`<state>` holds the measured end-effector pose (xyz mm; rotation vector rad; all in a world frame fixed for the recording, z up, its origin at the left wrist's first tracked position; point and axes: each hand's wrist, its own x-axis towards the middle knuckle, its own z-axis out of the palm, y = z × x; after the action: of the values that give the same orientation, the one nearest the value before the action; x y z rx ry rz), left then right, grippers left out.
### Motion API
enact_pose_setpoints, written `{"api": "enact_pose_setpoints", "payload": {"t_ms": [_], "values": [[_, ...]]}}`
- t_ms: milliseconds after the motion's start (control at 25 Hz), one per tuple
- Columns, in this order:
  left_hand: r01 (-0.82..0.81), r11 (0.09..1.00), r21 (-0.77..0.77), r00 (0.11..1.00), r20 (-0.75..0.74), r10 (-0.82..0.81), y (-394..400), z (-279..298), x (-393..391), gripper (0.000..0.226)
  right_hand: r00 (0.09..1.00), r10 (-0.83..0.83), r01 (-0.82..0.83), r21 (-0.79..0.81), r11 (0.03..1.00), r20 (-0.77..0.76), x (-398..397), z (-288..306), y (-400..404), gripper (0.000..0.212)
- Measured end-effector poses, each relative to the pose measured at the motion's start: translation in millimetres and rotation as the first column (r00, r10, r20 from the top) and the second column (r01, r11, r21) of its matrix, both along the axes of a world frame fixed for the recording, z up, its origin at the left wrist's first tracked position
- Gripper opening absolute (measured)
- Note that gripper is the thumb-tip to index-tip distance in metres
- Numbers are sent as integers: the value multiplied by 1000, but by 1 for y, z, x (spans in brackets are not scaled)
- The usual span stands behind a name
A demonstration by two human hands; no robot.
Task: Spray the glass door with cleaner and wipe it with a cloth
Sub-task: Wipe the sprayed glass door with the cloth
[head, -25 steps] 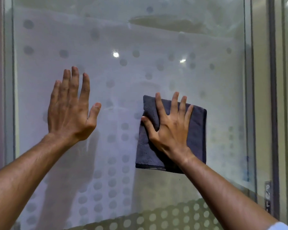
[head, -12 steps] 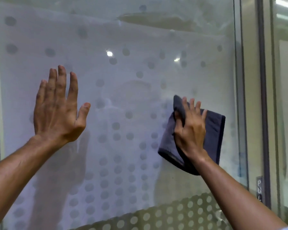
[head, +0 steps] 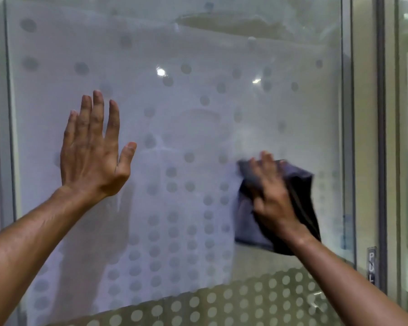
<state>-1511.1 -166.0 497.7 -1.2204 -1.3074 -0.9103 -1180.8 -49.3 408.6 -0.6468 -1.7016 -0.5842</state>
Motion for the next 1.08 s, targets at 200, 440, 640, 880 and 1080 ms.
{"api": "enact_pose_setpoints", "payload": {"t_ms": [200, 440, 640, 880, 1080], "values": [[1, 1000, 12, 1000, 7, -1, 2, -4, 3, 79, 951, -92, 88, -27, 996, -295, -20, 41, 0, 62], [15, 1000, -9, 1000, 19, -15, 2, -10, 3, 80, 946, -100, 49, 166, 985, 310, -36, -49, -20, 62], [6, 999, -49, 1000, -12, -6, -3, -21, 2, 81, 989, -83, 77, 52, 996, 121, 10, -66, -1, 58], [19, 999, -47, 1000, -10, -19, -2, -23, 2, 81, 999, -47, 48, 81, 996, -15, -31, -70, -7, 71], [21, 998, -57, 1000, -4, -21, -4, -23, 1, 81, 949, -117, 96, 86, 992, 292, -7, -122, -11, 69]]}}
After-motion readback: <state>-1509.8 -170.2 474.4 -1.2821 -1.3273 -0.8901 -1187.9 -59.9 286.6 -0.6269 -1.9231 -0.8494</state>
